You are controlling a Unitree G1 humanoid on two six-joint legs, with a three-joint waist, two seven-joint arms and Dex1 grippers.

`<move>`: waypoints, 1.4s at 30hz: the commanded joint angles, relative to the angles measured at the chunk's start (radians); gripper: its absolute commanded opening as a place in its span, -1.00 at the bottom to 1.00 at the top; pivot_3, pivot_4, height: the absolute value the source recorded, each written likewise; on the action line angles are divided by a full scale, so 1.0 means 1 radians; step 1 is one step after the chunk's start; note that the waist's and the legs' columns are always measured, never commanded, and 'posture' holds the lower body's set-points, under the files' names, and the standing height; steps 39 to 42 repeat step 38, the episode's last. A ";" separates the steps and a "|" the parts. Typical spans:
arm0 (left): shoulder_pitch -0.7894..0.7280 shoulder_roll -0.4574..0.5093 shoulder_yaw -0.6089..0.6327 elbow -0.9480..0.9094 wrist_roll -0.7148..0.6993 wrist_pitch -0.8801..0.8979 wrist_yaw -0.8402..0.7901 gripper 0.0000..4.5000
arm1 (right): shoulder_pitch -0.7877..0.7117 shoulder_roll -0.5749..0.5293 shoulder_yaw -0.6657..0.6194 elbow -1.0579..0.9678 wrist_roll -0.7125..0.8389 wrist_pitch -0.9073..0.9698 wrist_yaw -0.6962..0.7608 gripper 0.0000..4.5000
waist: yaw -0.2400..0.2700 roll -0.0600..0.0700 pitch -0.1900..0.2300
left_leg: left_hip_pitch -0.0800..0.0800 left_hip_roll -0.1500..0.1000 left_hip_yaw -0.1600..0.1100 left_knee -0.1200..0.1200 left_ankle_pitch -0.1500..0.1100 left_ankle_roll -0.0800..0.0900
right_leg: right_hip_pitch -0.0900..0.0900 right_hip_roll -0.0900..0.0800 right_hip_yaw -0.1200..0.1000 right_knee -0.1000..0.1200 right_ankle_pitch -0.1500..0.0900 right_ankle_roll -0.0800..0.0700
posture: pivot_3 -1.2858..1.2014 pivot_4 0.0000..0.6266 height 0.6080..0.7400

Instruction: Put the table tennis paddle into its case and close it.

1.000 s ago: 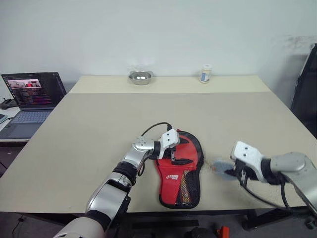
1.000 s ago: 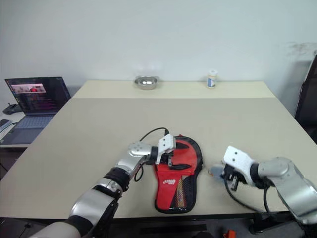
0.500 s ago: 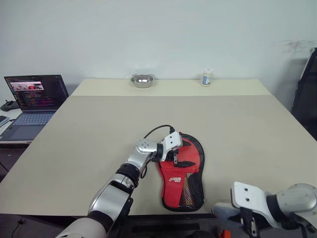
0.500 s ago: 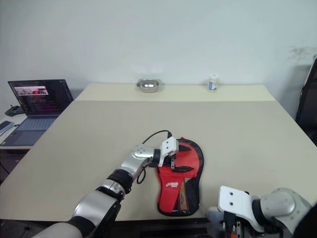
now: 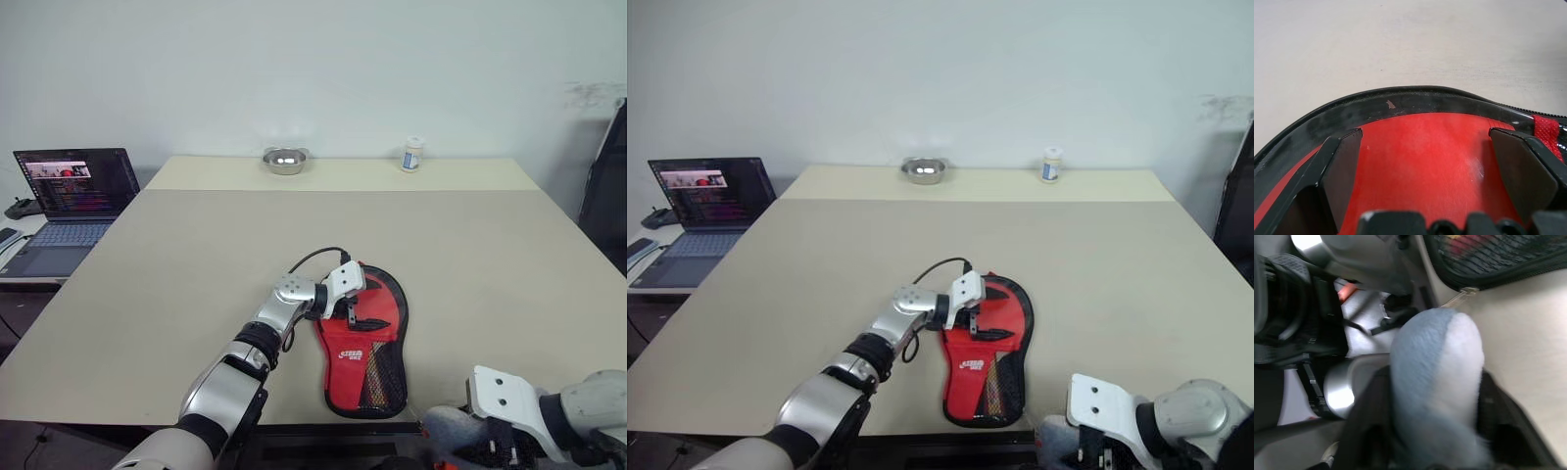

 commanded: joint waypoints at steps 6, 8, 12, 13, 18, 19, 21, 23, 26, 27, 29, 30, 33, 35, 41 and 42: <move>0.054 0.017 0.001 0.093 0.054 0.062 0.069 1.00 | -0.337 0.023 -0.112 0.242 0.153 -0.002 0.032 0.63 | -0.008 0.000 0.002 | 0.001 -0.001 -0.002 0.000 0.000 0.000 | 0.001 -0.002 -0.002 0.000 0.000 0.000 | 0.03 -0.52 1.00; 0.041 0.024 0.031 0.062 0.031 0.070 0.063 1.00 | -0.463 0.074 -0.063 0.376 0.108 -0.066 0.000 0.63 | -0.010 -0.001 0.005 | 0.001 -0.001 -0.002 0.000 0.000 0.000 | 0.001 -0.003 -0.003 0.000 0.000 0.000 | 0.03 -0.52 1.00; 0.039 0.075 0.085 -0.105 -0.031 0.109 -0.003 1.00 | -0.627 0.256 0.033 0.633 -0.010 -0.256 -0.079 0.63 | -0.014 -0.002 0.017 | 0.000 0.000 -0.003 0.000 0.001 0.001 | -0.001 -0.003 -0.006 0.001 0.000 0.000 | 0.03 -0.52 1.00; 0.047 0.089 0.093 -0.152 -0.045 0.127 -0.017 1.00 | -0.642 0.281 0.053 0.670 -0.032 -0.297 -0.079 0.63 | -0.016 -0.002 0.021 | -0.004 0.000 -0.004 0.000 0.001 0.002 | -0.002 -0.003 -0.007 0.002 0.001 0.001 | 0.03 -0.52 1.00; 0.172 0.293 0.181 -0.601 -0.166 0.350 -0.095 1.00 | -0.756 0.496 0.128 0.936 -0.048 -0.465 -0.031 0.63 | -0.035 0.003 0.031 | -0.022 0.001 -0.002 -0.003 0.003 0.003 | -0.019 0.011 0.000 0.005 0.007 0.006 | 0.03 -0.52 1.00; 0.208 0.340 0.205 -0.671 -0.182 0.388 -0.097 1.00 | -0.775 0.526 0.134 0.991 -0.052 -0.490 -0.021 0.63 | -0.035 0.004 0.033 | -0.027 0.002 -0.002 -0.004 0.004 0.002 | -0.025 0.011 0.001 0.006 0.009 0.002 | 0.03 -0.52 1.00; 0.254 0.389 0.223 -0.769 -0.198 0.446 -0.082 1.00 | -0.804 0.551 0.134 1.088 -0.064 -0.542 0.013 0.63 | -0.033 0.008 0.037 | -0.029 0.004 -0.003 -0.005 0.005 0.001 | -0.027 0.010 0.004 0.004 0.009 0.001 | 0.03 -0.52 1.00; 0.322 0.450 0.259 -0.864 -0.219 0.488 -0.075 1.00 | -0.834 0.575 0.137 1.163 -0.072 -0.567 0.031 0.63 | -0.024 0.010 0.038 | -0.028 0.001 -0.001 -0.011 0.004 0.001 | -0.029 0.006 0.006 0.002 0.009 0.001 | 0.03 -0.52 1.00; 0.419 0.511 0.325 -0.990 -0.260 0.550 -0.044 1.00 | -0.885 0.588 0.141 1.284 -0.094 -0.611 0.065 0.63 | -0.019 0.010 0.039 | -0.028 -0.001 0.003 -0.012 0.002 0.004 | -0.029 0.001 0.008 0.002 0.008 0.002 | 0.03 -0.52 1.00; 0.439 0.520 0.339 -1.016 -0.271 0.564 -0.033 1.00 | -0.898 0.592 0.138 1.314 -0.102 -0.630 0.068 0.63 | -0.017 0.010 0.040 | -0.028 -0.002 0.003 -0.011 0.002 0.004 | -0.028 0.000 0.008 0.002 0.008 0.002 | 0.03 -0.52 1.00; 0.472 0.529 0.352 -1.071 -0.282 0.580 -0.010 1.00 | -0.942 0.581 0.120 1.419 -0.121 -0.677 0.085 0.63 | -0.011 0.009 0.042 | -0.028 -0.003 0.004 -0.009 0.002 0.004 | -0.028 -0.001 0.008 0.003 0.009 0.003 | 0.03 -0.52 1.00; 0.469 0.532 0.348 -1.076 -0.283 0.577 -0.009 1.00 | -0.958 0.572 0.113 1.462 -0.130 -0.697 0.087 0.63 | -0.007 0.009 0.043 | -0.028 -0.003 0.004 -0.008 0.002 0.004 | -0.028 -0.001 0.008 0.003 0.009 0.003 | 0.03 -0.52 1.00; 0.417 0.511 0.311 -1.062 -0.269 0.591 0.011 1.00 | -0.989 0.549 0.101 1.562 -0.155 -0.762 0.101 0.63 | -0.002 0.009 0.044 | -0.027 -0.004 0.003 -0.006 0.002 0.005 | -0.027 0.000 0.007 0.005 0.009 0.004 | 0.03 -0.52 1.00; 0.406 0.505 0.296 -1.041 -0.259 0.585 0.018 1.00 | -0.976 0.544 0.100 1.559 -0.162 -0.776 0.103 0.63 | -0.004 0.009 0.044 | -0.027 -0.004 0.003 -0.002 0.002 0.005 | -0.026 0.003 0.008 0.006 0.010 0.005 | 0.03 -0.52 1.00; 0.379 0.496 0.277 -1.007 -0.249 0.581 0.031 1.00 | -0.948 0.521 0.104 1.516 -0.166 -0.763 0.121 0.63 | -0.009 0.009 0.044 | -0.027 -0.003 0.004 0.001 0.002 0.005 | -0.024 0.003 0.009 0.006 0.010 0.005 | 0.03 -0.52 1.00; 0.379 0.496 0.277 -1.007 -0.249 0.581 0.031 1.00 | -0.948 0.521 0.104 1.516 -0.166 -0.763 0.121 0.63 | -0.009 0.009 0.044 | -0.027 -0.003 0.004 0.001 0.002 0.005 | -0.024 0.003 0.009 0.006 0.010 0.005 | 0.03 -0.52 1.00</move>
